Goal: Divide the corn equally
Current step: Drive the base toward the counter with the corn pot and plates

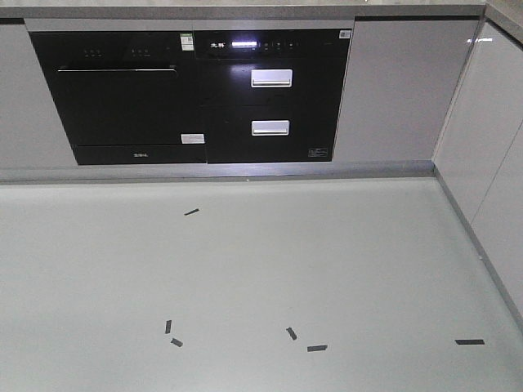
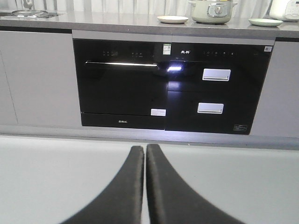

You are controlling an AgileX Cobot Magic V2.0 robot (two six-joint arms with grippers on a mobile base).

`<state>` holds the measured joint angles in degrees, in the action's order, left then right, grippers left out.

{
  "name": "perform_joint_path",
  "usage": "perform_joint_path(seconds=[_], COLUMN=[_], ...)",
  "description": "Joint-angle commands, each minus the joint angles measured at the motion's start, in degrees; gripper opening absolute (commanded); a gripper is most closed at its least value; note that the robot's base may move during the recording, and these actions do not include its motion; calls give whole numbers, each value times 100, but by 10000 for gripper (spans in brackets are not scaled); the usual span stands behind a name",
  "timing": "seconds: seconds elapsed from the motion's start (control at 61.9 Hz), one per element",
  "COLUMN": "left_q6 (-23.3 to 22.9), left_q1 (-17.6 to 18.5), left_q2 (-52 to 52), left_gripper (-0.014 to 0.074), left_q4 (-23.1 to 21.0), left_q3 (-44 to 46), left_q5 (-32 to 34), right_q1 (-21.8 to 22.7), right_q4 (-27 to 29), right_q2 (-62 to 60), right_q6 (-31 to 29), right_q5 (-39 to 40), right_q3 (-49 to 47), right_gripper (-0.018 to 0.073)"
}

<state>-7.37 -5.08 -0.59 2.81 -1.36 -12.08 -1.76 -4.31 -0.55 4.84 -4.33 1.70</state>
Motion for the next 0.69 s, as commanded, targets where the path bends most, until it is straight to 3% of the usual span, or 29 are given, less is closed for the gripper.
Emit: perform_joint_path(seconds=[0.0, 0.678], left_q6=[-40, -40], left_q1=[7, 7], left_q2=[-89, -89], left_gripper=[-6, -6], left_q4=[-11, -11], left_q3=[-71, -71], left_q5=[403, 403], right_q1=[47, 47], right_q4=[-57, -57], right_q2=[-22, -22], right_q6=[-40, -40], right_q5=[433, 433], right_q3=[59, 59], right_gripper=[-6, -6])
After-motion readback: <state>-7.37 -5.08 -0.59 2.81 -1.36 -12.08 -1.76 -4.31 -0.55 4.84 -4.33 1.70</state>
